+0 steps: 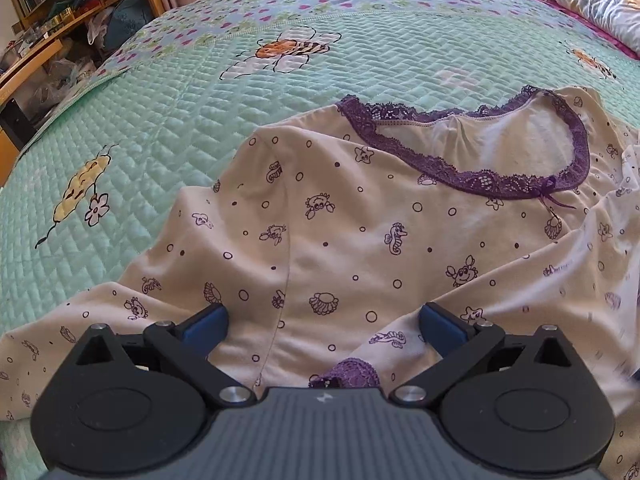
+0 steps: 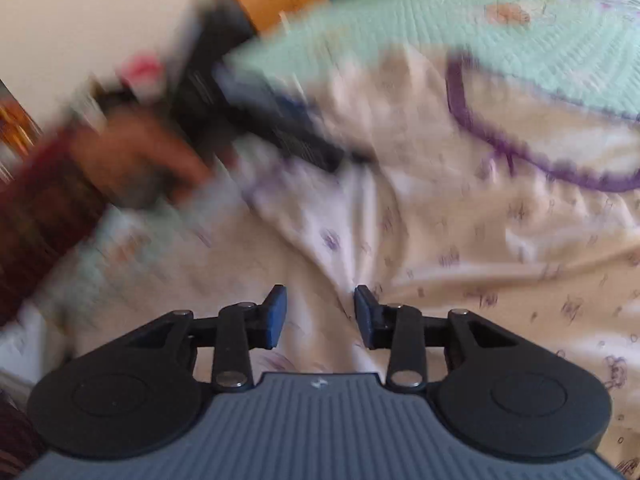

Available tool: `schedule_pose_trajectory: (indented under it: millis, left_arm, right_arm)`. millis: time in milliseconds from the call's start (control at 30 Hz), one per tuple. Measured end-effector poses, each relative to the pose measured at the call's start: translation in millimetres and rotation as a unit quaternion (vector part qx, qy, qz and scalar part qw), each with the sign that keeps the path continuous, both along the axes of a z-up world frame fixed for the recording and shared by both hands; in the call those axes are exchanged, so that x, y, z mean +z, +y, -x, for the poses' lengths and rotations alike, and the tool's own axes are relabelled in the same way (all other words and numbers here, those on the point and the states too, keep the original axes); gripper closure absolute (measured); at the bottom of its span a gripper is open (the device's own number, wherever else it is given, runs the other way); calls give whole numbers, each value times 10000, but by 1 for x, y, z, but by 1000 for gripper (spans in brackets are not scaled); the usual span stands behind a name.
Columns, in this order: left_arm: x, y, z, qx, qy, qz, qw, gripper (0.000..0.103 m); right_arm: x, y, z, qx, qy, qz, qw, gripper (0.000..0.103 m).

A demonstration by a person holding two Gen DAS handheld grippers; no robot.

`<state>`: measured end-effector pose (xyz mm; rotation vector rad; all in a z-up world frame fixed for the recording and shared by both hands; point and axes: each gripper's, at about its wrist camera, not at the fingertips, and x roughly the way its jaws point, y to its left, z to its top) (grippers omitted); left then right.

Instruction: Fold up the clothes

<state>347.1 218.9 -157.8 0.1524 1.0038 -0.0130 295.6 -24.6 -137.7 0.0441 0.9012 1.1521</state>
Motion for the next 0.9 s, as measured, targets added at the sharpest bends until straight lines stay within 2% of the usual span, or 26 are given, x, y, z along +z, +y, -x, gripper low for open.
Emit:
schedule_pose_trajectory:
  millis: [67,233,333,367,500,600,733,767,800,900]
  left_arm:
    - [1,0,3,36,-28,-52,10000,1]
    - [11,-3,14,92,-161,-258,9995,2]
    - [22,-6,25,129,-313,-345,9988,7]
    - [28,-8,30,137,-398,-344,9985,7]
    - [57,-32,50,-226,-816,82,9964,6]
    - [61,-68,47,-841,-873,431,9917,2]
    - [19,-100,10,-746,-212,-147,9969,7]
    - [13,-96,6,-626,-155,-155,9978,9]
    - [8,-90,3,-513,-140,-139,9985,4]
    - [3,-71,4,-274,-144,-92,9995,2]
  right_arm:
    - [4,-16,2,-344,-155,-318,9988,59]
    - [3,-49,17,-395,20,-352,9986,57]
    - [2,-70,27,-425,125,-372,9983,57]
    - [5,-80,27,-609,69,-374,9974,57]
    - [2,-95,19,-793,-298,243,9961,55]
    - [-2,-103,13,-842,-562,757,9920,54]
    - [-7,-113,5,-903,-912,1438,9813,54]
    - [-8,-116,3,-917,-999,1607,9777,54]
    - [-9,-119,1,-931,-1085,1775,9737,55]
    - [-13,-127,-5,-971,-1341,2276,9596,59]
